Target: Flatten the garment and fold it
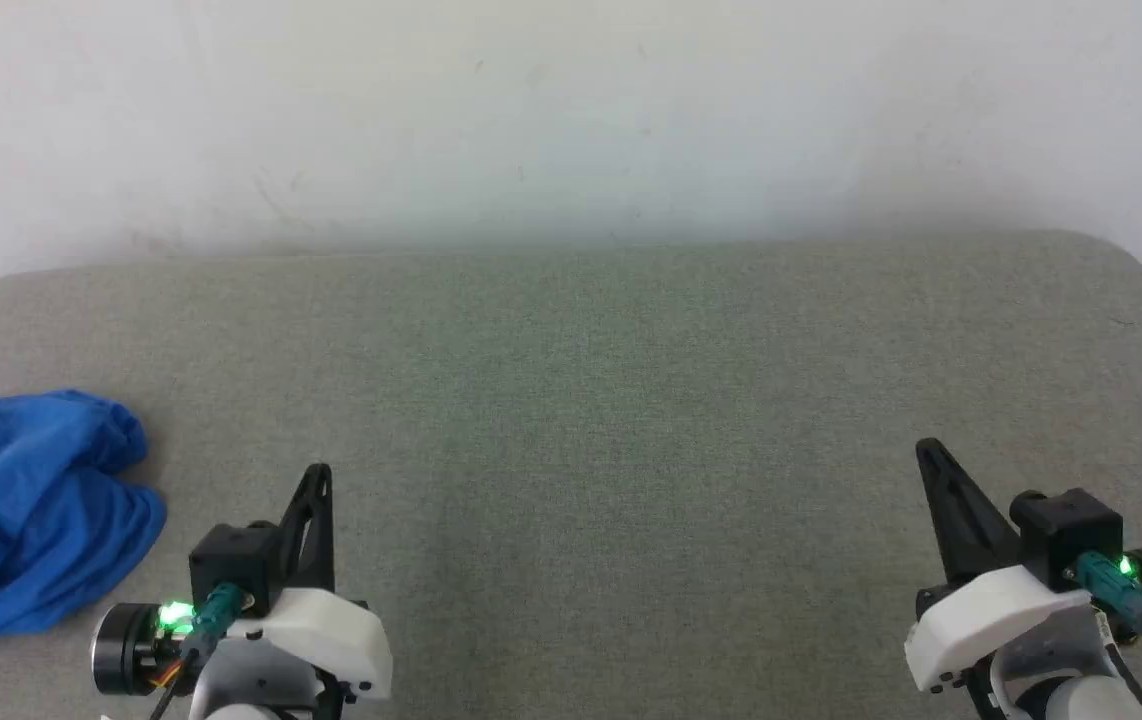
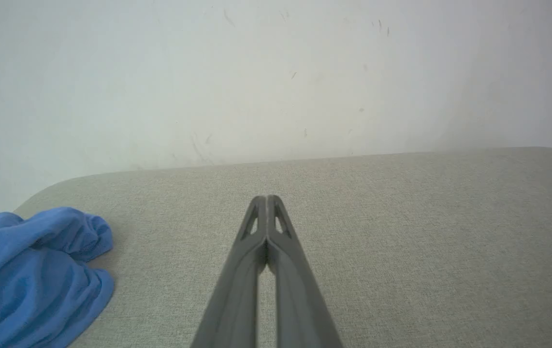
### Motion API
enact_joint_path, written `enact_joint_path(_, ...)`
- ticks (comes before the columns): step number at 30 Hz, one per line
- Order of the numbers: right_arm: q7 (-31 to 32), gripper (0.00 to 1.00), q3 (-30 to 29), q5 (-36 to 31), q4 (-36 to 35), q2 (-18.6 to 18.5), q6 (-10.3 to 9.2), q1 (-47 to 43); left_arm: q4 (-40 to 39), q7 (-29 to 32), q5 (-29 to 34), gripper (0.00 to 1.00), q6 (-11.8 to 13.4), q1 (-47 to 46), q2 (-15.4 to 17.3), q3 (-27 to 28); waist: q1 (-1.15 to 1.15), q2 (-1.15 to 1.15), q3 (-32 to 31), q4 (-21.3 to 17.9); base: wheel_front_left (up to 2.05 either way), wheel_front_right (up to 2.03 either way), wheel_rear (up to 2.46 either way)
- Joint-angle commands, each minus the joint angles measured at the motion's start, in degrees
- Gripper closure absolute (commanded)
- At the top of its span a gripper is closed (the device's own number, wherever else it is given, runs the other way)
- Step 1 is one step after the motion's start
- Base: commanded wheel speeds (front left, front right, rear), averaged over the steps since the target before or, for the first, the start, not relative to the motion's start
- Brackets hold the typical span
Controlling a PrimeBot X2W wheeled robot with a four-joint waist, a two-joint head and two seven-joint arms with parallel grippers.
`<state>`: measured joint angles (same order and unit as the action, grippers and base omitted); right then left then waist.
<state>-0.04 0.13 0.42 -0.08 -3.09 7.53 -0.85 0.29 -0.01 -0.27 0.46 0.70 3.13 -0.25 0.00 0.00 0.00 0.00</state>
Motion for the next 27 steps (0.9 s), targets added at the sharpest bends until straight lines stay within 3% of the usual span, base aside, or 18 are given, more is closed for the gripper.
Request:
enact_joint_path(1,0.0,1.0,-0.1,-0.4,0.1,0.2,-0.04,0.8,-0.3,0.0,0.3,1.0,-0.5,-0.7,-0.2,0.2,0.0,0.0,0.0,0.0,0.0,0.0,0.0)
enact_joint_path(25,0.0,1.0,-0.1,-0.4,0.1,0.2,-0.04,0.8,-0.3,0.0,0.3,1.0,-0.5,-0.7,-0.2,0.2,0.0,0.0,0.0,0.0,0.0,0.0,0.0)
enact_joint_path(26,0.0,0.0,0.0,0.0,0.0,0.0,0.0,0.0,0.0,0.0,0.0,0.0,0.0,0.0,0.0,0.0,0.0,0.0,0.0,0.0,0.0,0.0,0.0)
enact_joint_path(27,0.0,0.0,0.0,0.0,0.0,0.0,0.0,0.0,0.0,0.0,0.0,0.0,0.0,0.0,0.0,0.0,0.0,0.0,0.0,0.0,0.0,0.0,0.0)
